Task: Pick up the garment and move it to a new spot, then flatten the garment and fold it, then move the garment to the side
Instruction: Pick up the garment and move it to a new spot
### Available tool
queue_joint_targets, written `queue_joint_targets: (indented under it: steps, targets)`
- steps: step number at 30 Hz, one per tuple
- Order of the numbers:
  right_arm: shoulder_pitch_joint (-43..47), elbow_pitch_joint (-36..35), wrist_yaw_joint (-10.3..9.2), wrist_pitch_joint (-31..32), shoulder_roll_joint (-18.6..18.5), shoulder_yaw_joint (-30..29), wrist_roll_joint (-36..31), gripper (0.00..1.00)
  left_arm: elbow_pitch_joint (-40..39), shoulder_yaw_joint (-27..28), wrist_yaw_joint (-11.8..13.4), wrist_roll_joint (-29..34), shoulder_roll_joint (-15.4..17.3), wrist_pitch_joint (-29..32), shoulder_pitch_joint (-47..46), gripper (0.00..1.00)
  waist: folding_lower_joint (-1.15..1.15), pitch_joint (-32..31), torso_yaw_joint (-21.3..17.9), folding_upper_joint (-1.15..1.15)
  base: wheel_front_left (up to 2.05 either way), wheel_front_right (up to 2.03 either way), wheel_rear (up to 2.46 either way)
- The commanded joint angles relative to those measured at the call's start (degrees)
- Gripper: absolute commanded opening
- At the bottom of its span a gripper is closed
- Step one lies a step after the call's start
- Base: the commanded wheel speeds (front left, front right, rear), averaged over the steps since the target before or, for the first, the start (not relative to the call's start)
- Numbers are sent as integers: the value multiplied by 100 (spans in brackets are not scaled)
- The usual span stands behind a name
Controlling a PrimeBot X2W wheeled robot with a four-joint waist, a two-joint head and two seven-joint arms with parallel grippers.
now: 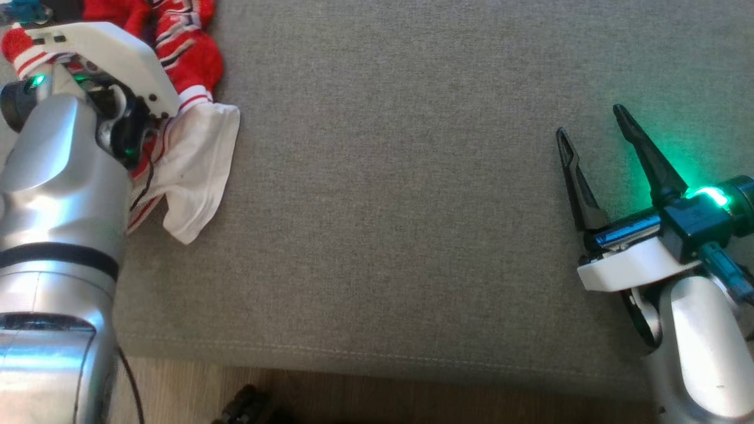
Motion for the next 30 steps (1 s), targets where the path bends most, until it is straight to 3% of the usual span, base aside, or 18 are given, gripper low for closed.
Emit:
queue_joint_targets:
  steps: [1,14,21,30]
  targets:
    - [-32,-138,-2,-52,38,127,-9,100,83,-93,1,-41,196,-92,197,0,0,-66,-14,0,0,0,0]
    - [249,-153,-2,-52,208,-105,162,100,-609,-603,0,-266,388,-1527,596,0,0,-1049,-99,0,0,0,0]
    - [489,-200,-2,-52,249,-182,320,100,-1420,-697,-1,-323,495,-1679,996,0,0,-1711,-311,0,0,0,0]
    - [625,-385,-2,-52,261,-166,437,100,-3337,-873,197,-288,478,-1390,1715,0,0,-2225,-953,0,0,0,0]
